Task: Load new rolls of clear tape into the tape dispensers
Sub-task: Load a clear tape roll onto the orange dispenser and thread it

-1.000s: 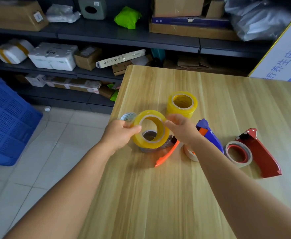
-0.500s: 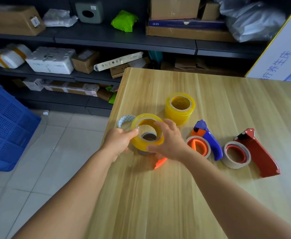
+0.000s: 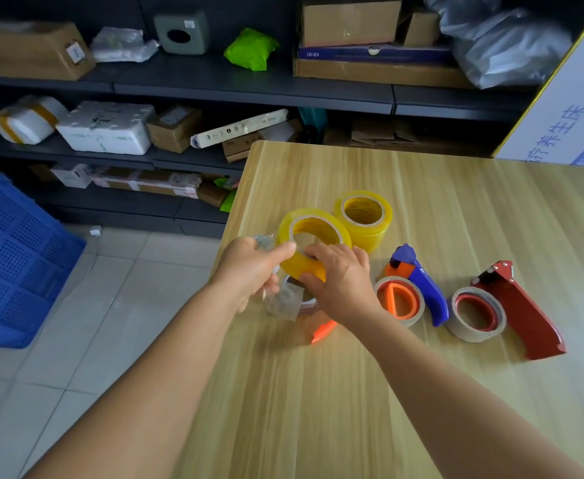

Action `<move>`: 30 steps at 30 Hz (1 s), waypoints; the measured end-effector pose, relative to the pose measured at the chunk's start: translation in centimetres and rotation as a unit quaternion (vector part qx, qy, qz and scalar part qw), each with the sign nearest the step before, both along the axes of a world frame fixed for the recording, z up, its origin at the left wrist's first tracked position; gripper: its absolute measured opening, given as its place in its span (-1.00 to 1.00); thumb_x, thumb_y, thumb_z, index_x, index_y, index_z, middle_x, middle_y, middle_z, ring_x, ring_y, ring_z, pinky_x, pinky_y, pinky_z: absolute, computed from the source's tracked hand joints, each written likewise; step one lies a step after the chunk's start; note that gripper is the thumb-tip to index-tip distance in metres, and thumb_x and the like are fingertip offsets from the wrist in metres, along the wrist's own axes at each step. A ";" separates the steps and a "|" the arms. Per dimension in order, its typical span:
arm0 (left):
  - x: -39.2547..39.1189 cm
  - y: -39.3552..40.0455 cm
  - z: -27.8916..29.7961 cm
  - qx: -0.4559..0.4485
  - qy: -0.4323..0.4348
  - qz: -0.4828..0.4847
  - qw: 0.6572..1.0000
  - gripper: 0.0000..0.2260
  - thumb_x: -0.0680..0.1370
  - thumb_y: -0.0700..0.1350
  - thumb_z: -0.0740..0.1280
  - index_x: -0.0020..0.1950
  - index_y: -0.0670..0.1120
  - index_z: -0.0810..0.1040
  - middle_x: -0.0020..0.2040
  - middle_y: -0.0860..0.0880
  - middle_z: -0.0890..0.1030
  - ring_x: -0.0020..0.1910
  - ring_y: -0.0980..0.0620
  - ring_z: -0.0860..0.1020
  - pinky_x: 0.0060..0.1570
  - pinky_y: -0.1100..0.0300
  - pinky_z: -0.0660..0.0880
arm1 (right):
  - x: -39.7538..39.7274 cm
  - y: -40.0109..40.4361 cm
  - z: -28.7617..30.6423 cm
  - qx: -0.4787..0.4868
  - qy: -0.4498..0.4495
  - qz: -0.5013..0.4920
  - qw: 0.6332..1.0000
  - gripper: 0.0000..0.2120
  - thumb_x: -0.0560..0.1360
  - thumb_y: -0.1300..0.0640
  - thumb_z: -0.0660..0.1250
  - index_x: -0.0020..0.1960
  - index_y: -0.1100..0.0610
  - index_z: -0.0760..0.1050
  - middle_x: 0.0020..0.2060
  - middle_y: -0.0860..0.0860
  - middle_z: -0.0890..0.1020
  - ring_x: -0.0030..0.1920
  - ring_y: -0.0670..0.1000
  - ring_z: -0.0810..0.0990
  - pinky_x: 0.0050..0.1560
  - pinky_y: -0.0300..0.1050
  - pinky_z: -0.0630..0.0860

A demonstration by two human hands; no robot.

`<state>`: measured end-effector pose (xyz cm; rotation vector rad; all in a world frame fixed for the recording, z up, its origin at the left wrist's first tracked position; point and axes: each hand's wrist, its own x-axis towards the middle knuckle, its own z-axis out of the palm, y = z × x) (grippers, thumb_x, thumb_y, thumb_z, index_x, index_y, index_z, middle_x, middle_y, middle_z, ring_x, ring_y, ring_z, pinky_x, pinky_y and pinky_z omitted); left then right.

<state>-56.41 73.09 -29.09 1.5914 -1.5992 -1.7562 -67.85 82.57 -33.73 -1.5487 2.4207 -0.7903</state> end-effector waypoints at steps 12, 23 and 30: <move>0.5 -2.8 1.8 0.178 0.269 0.113 0.940 -0.49 0.46 -0.58 0.11 0.34 -0.20 0.37 0.42 -0.17 0.30 0.27 -0.23 0.47 0.06 0.08 0.57 | -3.9 1.2 2.8 0.026 -0.288 -0.077 0.954 -0.81 0.51 0.10 0.29 0.13 0.03 0.45 -0.21 0.01 0.58 -0.22 -0.01 0.56 -0.14 -0.06 0.54; -0.5 -2.7 -0.1 -0.028 0.009 0.050 0.998 -0.84 0.49 -0.28 0.38 0.07 -0.17 0.58 -0.15 -0.09 0.63 -0.32 0.05 0.56 -0.32 0.26 0.55 | -6.5 1.9 4.3 -0.003 -0.310 -0.087 0.947 -0.49 0.29 0.07 0.58 0.12 -0.04 0.39 -0.09 -0.07 0.49 -0.11 -0.02 0.51 -0.17 -0.10 0.52; 0.5 -3.4 0.1 0.127 0.039 -0.077 0.988 -0.57 0.39 -0.03 0.50 0.18 -0.18 0.53 -0.09 -0.08 0.52 -0.42 0.13 0.28 -0.59 0.38 0.24 | -6.9 2.1 4.7 -0.018 -0.317 -0.099 0.943 -0.53 0.32 0.07 0.56 0.12 -0.07 0.41 -0.11 -0.11 0.49 -0.15 -0.06 0.52 -0.16 -0.07 0.54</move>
